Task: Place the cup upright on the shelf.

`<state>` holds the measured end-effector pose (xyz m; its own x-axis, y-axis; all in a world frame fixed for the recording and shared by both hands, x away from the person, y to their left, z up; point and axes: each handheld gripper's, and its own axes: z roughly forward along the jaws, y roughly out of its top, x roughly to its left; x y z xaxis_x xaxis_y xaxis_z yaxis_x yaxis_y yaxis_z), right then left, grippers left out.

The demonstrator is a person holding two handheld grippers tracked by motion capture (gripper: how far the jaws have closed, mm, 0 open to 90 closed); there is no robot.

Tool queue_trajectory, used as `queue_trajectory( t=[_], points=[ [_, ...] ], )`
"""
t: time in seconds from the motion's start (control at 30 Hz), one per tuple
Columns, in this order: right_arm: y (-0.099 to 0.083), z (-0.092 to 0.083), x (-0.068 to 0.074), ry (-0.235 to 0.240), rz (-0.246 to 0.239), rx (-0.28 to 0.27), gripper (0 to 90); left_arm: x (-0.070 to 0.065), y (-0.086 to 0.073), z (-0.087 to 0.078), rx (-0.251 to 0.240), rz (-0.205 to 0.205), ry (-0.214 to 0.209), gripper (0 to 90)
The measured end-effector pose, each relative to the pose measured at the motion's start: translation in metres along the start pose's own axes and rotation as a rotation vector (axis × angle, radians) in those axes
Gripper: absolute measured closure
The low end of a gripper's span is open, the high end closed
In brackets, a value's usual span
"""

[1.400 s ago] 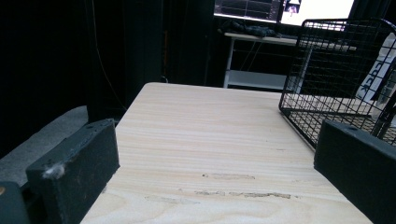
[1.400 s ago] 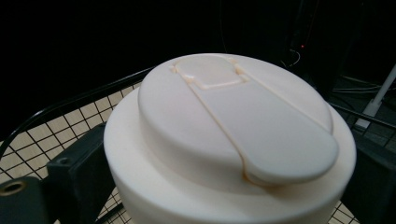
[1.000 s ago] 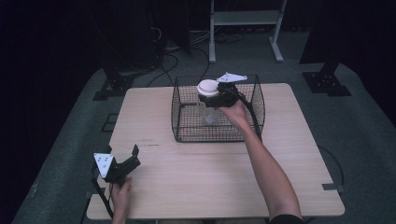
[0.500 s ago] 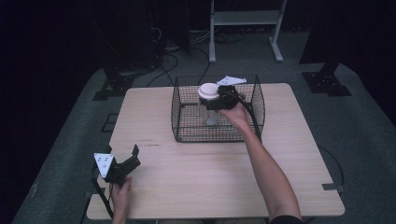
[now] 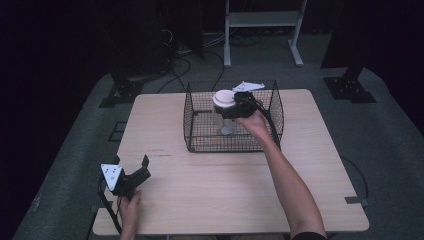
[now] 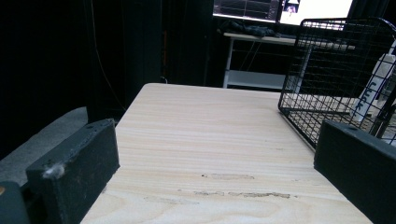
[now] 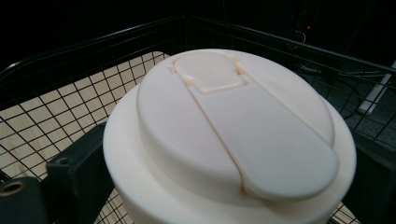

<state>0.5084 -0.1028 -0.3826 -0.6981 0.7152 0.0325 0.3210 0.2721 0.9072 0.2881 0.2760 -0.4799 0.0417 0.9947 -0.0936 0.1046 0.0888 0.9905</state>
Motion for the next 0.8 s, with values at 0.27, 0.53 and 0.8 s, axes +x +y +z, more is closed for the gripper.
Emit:
queue_trajectory(
  t=[0.27,0.53,0.8],
  points=[
    [0.0004,-0.0003,0.0008,0.000,-0.001,0.007,4.2,-0.0001,0.0000,0.0000,0.001,0.001,0.002,0.0],
    [-0.0003,-0.0018,0.0014,0.000,0.009,-0.001,3.2,-0.0008,0.0000,0.0005,0.001,0.002,0.008,0.0],
    [0.0056,-0.0076,0.0031,-0.004,-0.005,-0.034,1.4,-0.0017,0.0000,0.0004,0.004,0.012,0.010,0.0]
  ],
)
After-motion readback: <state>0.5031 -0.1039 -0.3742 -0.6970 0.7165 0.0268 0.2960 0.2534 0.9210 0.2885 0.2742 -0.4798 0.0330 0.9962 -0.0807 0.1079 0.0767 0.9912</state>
